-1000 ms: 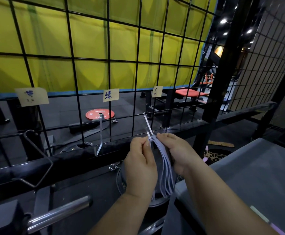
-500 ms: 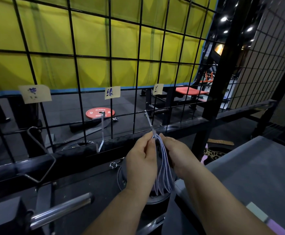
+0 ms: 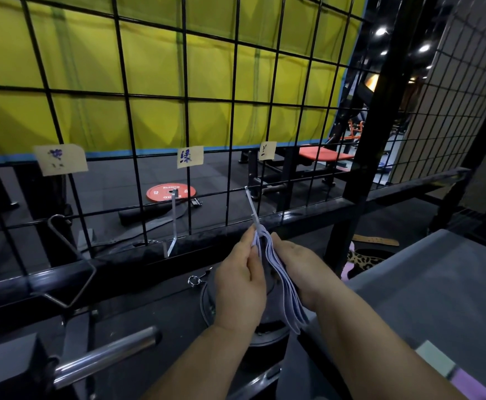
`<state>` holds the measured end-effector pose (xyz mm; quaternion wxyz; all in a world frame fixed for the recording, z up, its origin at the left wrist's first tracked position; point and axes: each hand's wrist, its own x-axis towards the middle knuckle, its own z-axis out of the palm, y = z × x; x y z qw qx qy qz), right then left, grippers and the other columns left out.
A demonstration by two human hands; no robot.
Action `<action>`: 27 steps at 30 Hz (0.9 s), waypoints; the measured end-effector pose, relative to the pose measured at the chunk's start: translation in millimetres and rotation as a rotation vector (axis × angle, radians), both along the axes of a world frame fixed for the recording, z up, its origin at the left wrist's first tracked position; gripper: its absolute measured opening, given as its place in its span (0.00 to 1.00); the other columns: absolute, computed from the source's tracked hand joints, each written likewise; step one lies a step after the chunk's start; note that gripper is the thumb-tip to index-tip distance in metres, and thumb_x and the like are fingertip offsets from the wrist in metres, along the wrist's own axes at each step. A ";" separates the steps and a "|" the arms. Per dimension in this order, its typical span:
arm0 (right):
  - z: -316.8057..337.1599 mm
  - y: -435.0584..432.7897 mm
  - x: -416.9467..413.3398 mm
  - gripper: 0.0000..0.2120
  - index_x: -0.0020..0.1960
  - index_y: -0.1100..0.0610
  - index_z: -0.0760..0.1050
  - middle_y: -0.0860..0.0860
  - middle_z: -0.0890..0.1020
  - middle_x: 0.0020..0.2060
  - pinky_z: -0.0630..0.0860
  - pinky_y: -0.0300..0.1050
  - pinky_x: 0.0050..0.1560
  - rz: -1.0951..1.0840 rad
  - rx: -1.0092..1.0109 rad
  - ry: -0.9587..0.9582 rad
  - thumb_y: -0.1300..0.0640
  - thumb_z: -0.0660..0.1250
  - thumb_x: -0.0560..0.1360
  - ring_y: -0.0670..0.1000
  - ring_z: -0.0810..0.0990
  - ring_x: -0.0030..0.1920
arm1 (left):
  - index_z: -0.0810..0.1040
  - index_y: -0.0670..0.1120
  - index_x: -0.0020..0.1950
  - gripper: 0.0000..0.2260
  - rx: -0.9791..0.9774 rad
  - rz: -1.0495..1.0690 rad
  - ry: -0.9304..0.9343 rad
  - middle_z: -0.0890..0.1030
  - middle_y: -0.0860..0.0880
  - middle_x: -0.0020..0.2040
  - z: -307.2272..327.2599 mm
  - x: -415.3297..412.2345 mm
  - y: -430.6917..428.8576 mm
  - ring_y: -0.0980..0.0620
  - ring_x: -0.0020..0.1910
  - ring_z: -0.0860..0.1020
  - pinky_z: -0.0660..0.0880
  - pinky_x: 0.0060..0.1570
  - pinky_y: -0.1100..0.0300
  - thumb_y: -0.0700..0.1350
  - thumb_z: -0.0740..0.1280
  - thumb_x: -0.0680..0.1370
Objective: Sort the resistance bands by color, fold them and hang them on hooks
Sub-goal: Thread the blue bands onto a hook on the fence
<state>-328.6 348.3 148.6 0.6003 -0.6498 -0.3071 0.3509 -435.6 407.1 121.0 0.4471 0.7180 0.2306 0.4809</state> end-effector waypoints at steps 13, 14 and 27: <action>5.7 -2.2 8.7 0.17 0.56 0.59 0.79 0.55 0.86 0.46 0.80 0.46 0.50 0.015 -0.002 -0.080 0.46 0.61 0.81 0.52 0.84 0.47 | 0.73 0.63 0.65 0.18 -0.095 -0.075 -0.080 0.79 0.72 0.50 -5.6 -0.2 0.3 0.70 0.50 0.77 0.72 0.55 0.71 0.41 0.60 0.83; 4.1 -1.4 8.4 0.18 0.55 0.58 0.78 0.56 0.85 0.47 0.80 0.51 0.54 0.007 -0.007 -0.086 0.44 0.62 0.80 0.55 0.84 0.48 | 0.72 0.65 0.65 0.16 -0.112 -0.100 -0.107 0.80 0.69 0.55 -4.6 -0.3 -2.7 0.68 0.56 0.77 0.72 0.59 0.67 0.45 0.60 0.82; -22.6 0.1 3.5 0.16 0.55 0.51 0.79 0.52 0.86 0.49 0.77 0.59 0.61 -0.072 -0.003 -0.066 0.40 0.63 0.78 0.54 0.84 0.53 | 0.66 0.54 0.75 0.23 -0.186 -0.080 -0.027 0.74 0.65 0.61 -2.5 6.7 -18.6 0.74 0.57 0.72 0.67 0.56 0.78 0.51 0.65 0.80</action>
